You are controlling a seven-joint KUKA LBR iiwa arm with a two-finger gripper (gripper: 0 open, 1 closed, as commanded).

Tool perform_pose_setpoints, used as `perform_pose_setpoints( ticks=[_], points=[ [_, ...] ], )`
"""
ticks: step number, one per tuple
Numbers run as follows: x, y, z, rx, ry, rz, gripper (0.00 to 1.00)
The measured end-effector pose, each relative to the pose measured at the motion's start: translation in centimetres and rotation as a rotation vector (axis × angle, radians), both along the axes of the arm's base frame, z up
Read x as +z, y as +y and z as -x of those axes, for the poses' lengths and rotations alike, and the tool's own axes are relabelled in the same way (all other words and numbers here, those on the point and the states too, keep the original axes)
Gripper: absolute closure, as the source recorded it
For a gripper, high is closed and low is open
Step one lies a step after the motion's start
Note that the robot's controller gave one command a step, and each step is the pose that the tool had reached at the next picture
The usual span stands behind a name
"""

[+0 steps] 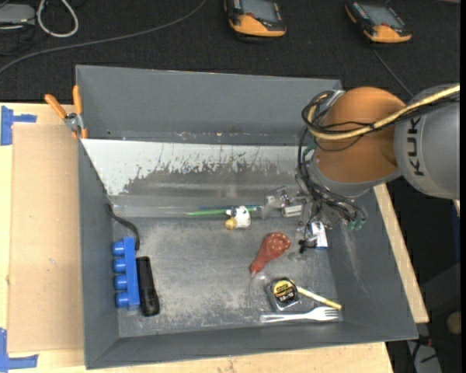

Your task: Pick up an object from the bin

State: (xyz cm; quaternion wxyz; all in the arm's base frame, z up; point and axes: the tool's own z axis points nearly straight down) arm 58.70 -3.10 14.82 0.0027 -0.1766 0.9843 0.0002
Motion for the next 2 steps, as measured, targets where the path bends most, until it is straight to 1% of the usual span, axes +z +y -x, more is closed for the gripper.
perform_pose_setpoints(
  ticks=[1, 2],
  points=[
    [-3.0, 0.0, 0.6, -0.008, 0.011, -0.001, 0.00],
    [-7.6, -1.0, 0.3, 0.235, -0.002, 0.000, 0.00]
  ],
)
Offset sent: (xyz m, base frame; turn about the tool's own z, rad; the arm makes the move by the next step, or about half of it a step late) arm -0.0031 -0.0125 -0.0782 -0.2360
